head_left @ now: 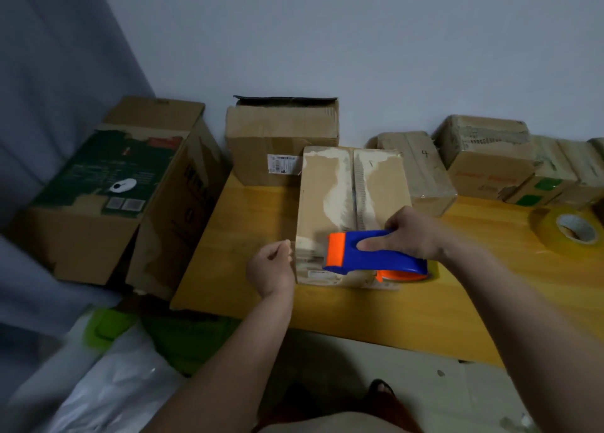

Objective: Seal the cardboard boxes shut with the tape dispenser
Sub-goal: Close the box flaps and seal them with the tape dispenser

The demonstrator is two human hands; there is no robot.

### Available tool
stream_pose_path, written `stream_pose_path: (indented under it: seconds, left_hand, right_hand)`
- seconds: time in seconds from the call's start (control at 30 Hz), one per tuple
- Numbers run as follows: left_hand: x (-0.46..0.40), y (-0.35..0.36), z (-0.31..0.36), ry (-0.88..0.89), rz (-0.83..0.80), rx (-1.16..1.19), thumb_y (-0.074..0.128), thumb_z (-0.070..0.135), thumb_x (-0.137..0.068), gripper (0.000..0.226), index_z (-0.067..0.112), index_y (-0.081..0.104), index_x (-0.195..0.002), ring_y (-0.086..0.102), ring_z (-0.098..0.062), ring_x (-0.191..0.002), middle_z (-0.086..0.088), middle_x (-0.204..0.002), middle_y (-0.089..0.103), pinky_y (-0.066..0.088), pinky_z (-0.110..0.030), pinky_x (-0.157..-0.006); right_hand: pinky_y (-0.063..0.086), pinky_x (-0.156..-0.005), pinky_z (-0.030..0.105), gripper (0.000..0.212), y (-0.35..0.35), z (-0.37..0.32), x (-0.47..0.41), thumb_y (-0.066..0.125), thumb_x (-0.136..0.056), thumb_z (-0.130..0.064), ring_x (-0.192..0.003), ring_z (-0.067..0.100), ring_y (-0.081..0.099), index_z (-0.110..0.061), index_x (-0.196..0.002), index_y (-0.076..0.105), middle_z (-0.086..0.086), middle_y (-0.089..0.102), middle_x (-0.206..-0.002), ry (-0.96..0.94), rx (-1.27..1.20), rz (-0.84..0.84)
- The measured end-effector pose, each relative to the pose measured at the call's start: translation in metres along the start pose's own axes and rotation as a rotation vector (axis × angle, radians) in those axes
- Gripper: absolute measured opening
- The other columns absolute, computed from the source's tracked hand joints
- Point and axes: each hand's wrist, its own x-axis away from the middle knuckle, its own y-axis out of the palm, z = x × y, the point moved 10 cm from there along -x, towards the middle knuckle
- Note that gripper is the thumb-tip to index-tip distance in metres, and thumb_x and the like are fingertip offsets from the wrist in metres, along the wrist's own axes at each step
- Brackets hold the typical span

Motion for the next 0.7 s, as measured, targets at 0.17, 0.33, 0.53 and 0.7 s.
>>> stream_pose_path:
  seconds: [0.17, 0.33, 0.53, 0.7]
  left_hand:
    - [-0.009, 0.003, -0.012, 0.0, 0.026, -0.078, 0.065, 0.019, -0.09, 0.009, 0.018, 0.072, -0.084, 0.06, -0.002, -0.07, 0.007, -0.078, 0.067, 0.04, -0.014, -0.054]
    - [-0.014, 0.012, -0.022, 0.001, 0.027, -0.117, 0.064, 0.015, -0.09, 0.01, 0.011, 0.074, -0.089, 0.056, -0.005, -0.069, 0.006, -0.079, 0.064, 0.038, -0.013, -0.055]
    - [-0.006, 0.022, -0.025, 0.009, 0.062, -0.216, 0.056, 0.026, -0.096, 0.012, 0.025, 0.061, -0.086, 0.059, -0.013, -0.081, 0.007, -0.083, 0.062, 0.039, -0.017, -0.057]
    - [-0.006, 0.03, -0.033, -0.106, 0.108, -0.334, 0.045, 0.03, -0.1, 0.021, 0.014, 0.058, -0.105, 0.053, -0.026, -0.108, -0.008, -0.113, 0.058, 0.039, -0.03, -0.073]
  right_hand:
    - [0.047, -0.058, 0.032, 0.066, 0.003, -0.007, -0.014, 0.068, -0.057, -0.076, -0.069, 0.021, 0.062, -0.014, -0.077, 0.06, 0.004, 0.064, -0.071, 0.041, 0.124, 0.008]
    - [0.043, -0.054, 0.03, 0.068, 0.009, -0.005, -0.026, 0.067, -0.056, -0.079, -0.067, 0.019, 0.061, -0.016, -0.079, 0.057, 0.002, 0.063, -0.072, 0.092, 0.27, 0.046]
    - [0.047, -0.061, 0.031, 0.066, 0.011, -0.003, -0.032, 0.066, -0.056, -0.08, -0.068, 0.016, 0.058, -0.021, -0.081, 0.052, -0.002, 0.059, -0.074, 0.091, 0.271, 0.039]
    - [0.05, -0.063, 0.032, 0.067, 0.014, -0.003, -0.034, 0.065, -0.056, -0.081, -0.069, 0.017, 0.06, -0.02, -0.083, 0.055, 0.0, 0.062, -0.075, 0.081, 0.267, 0.03]
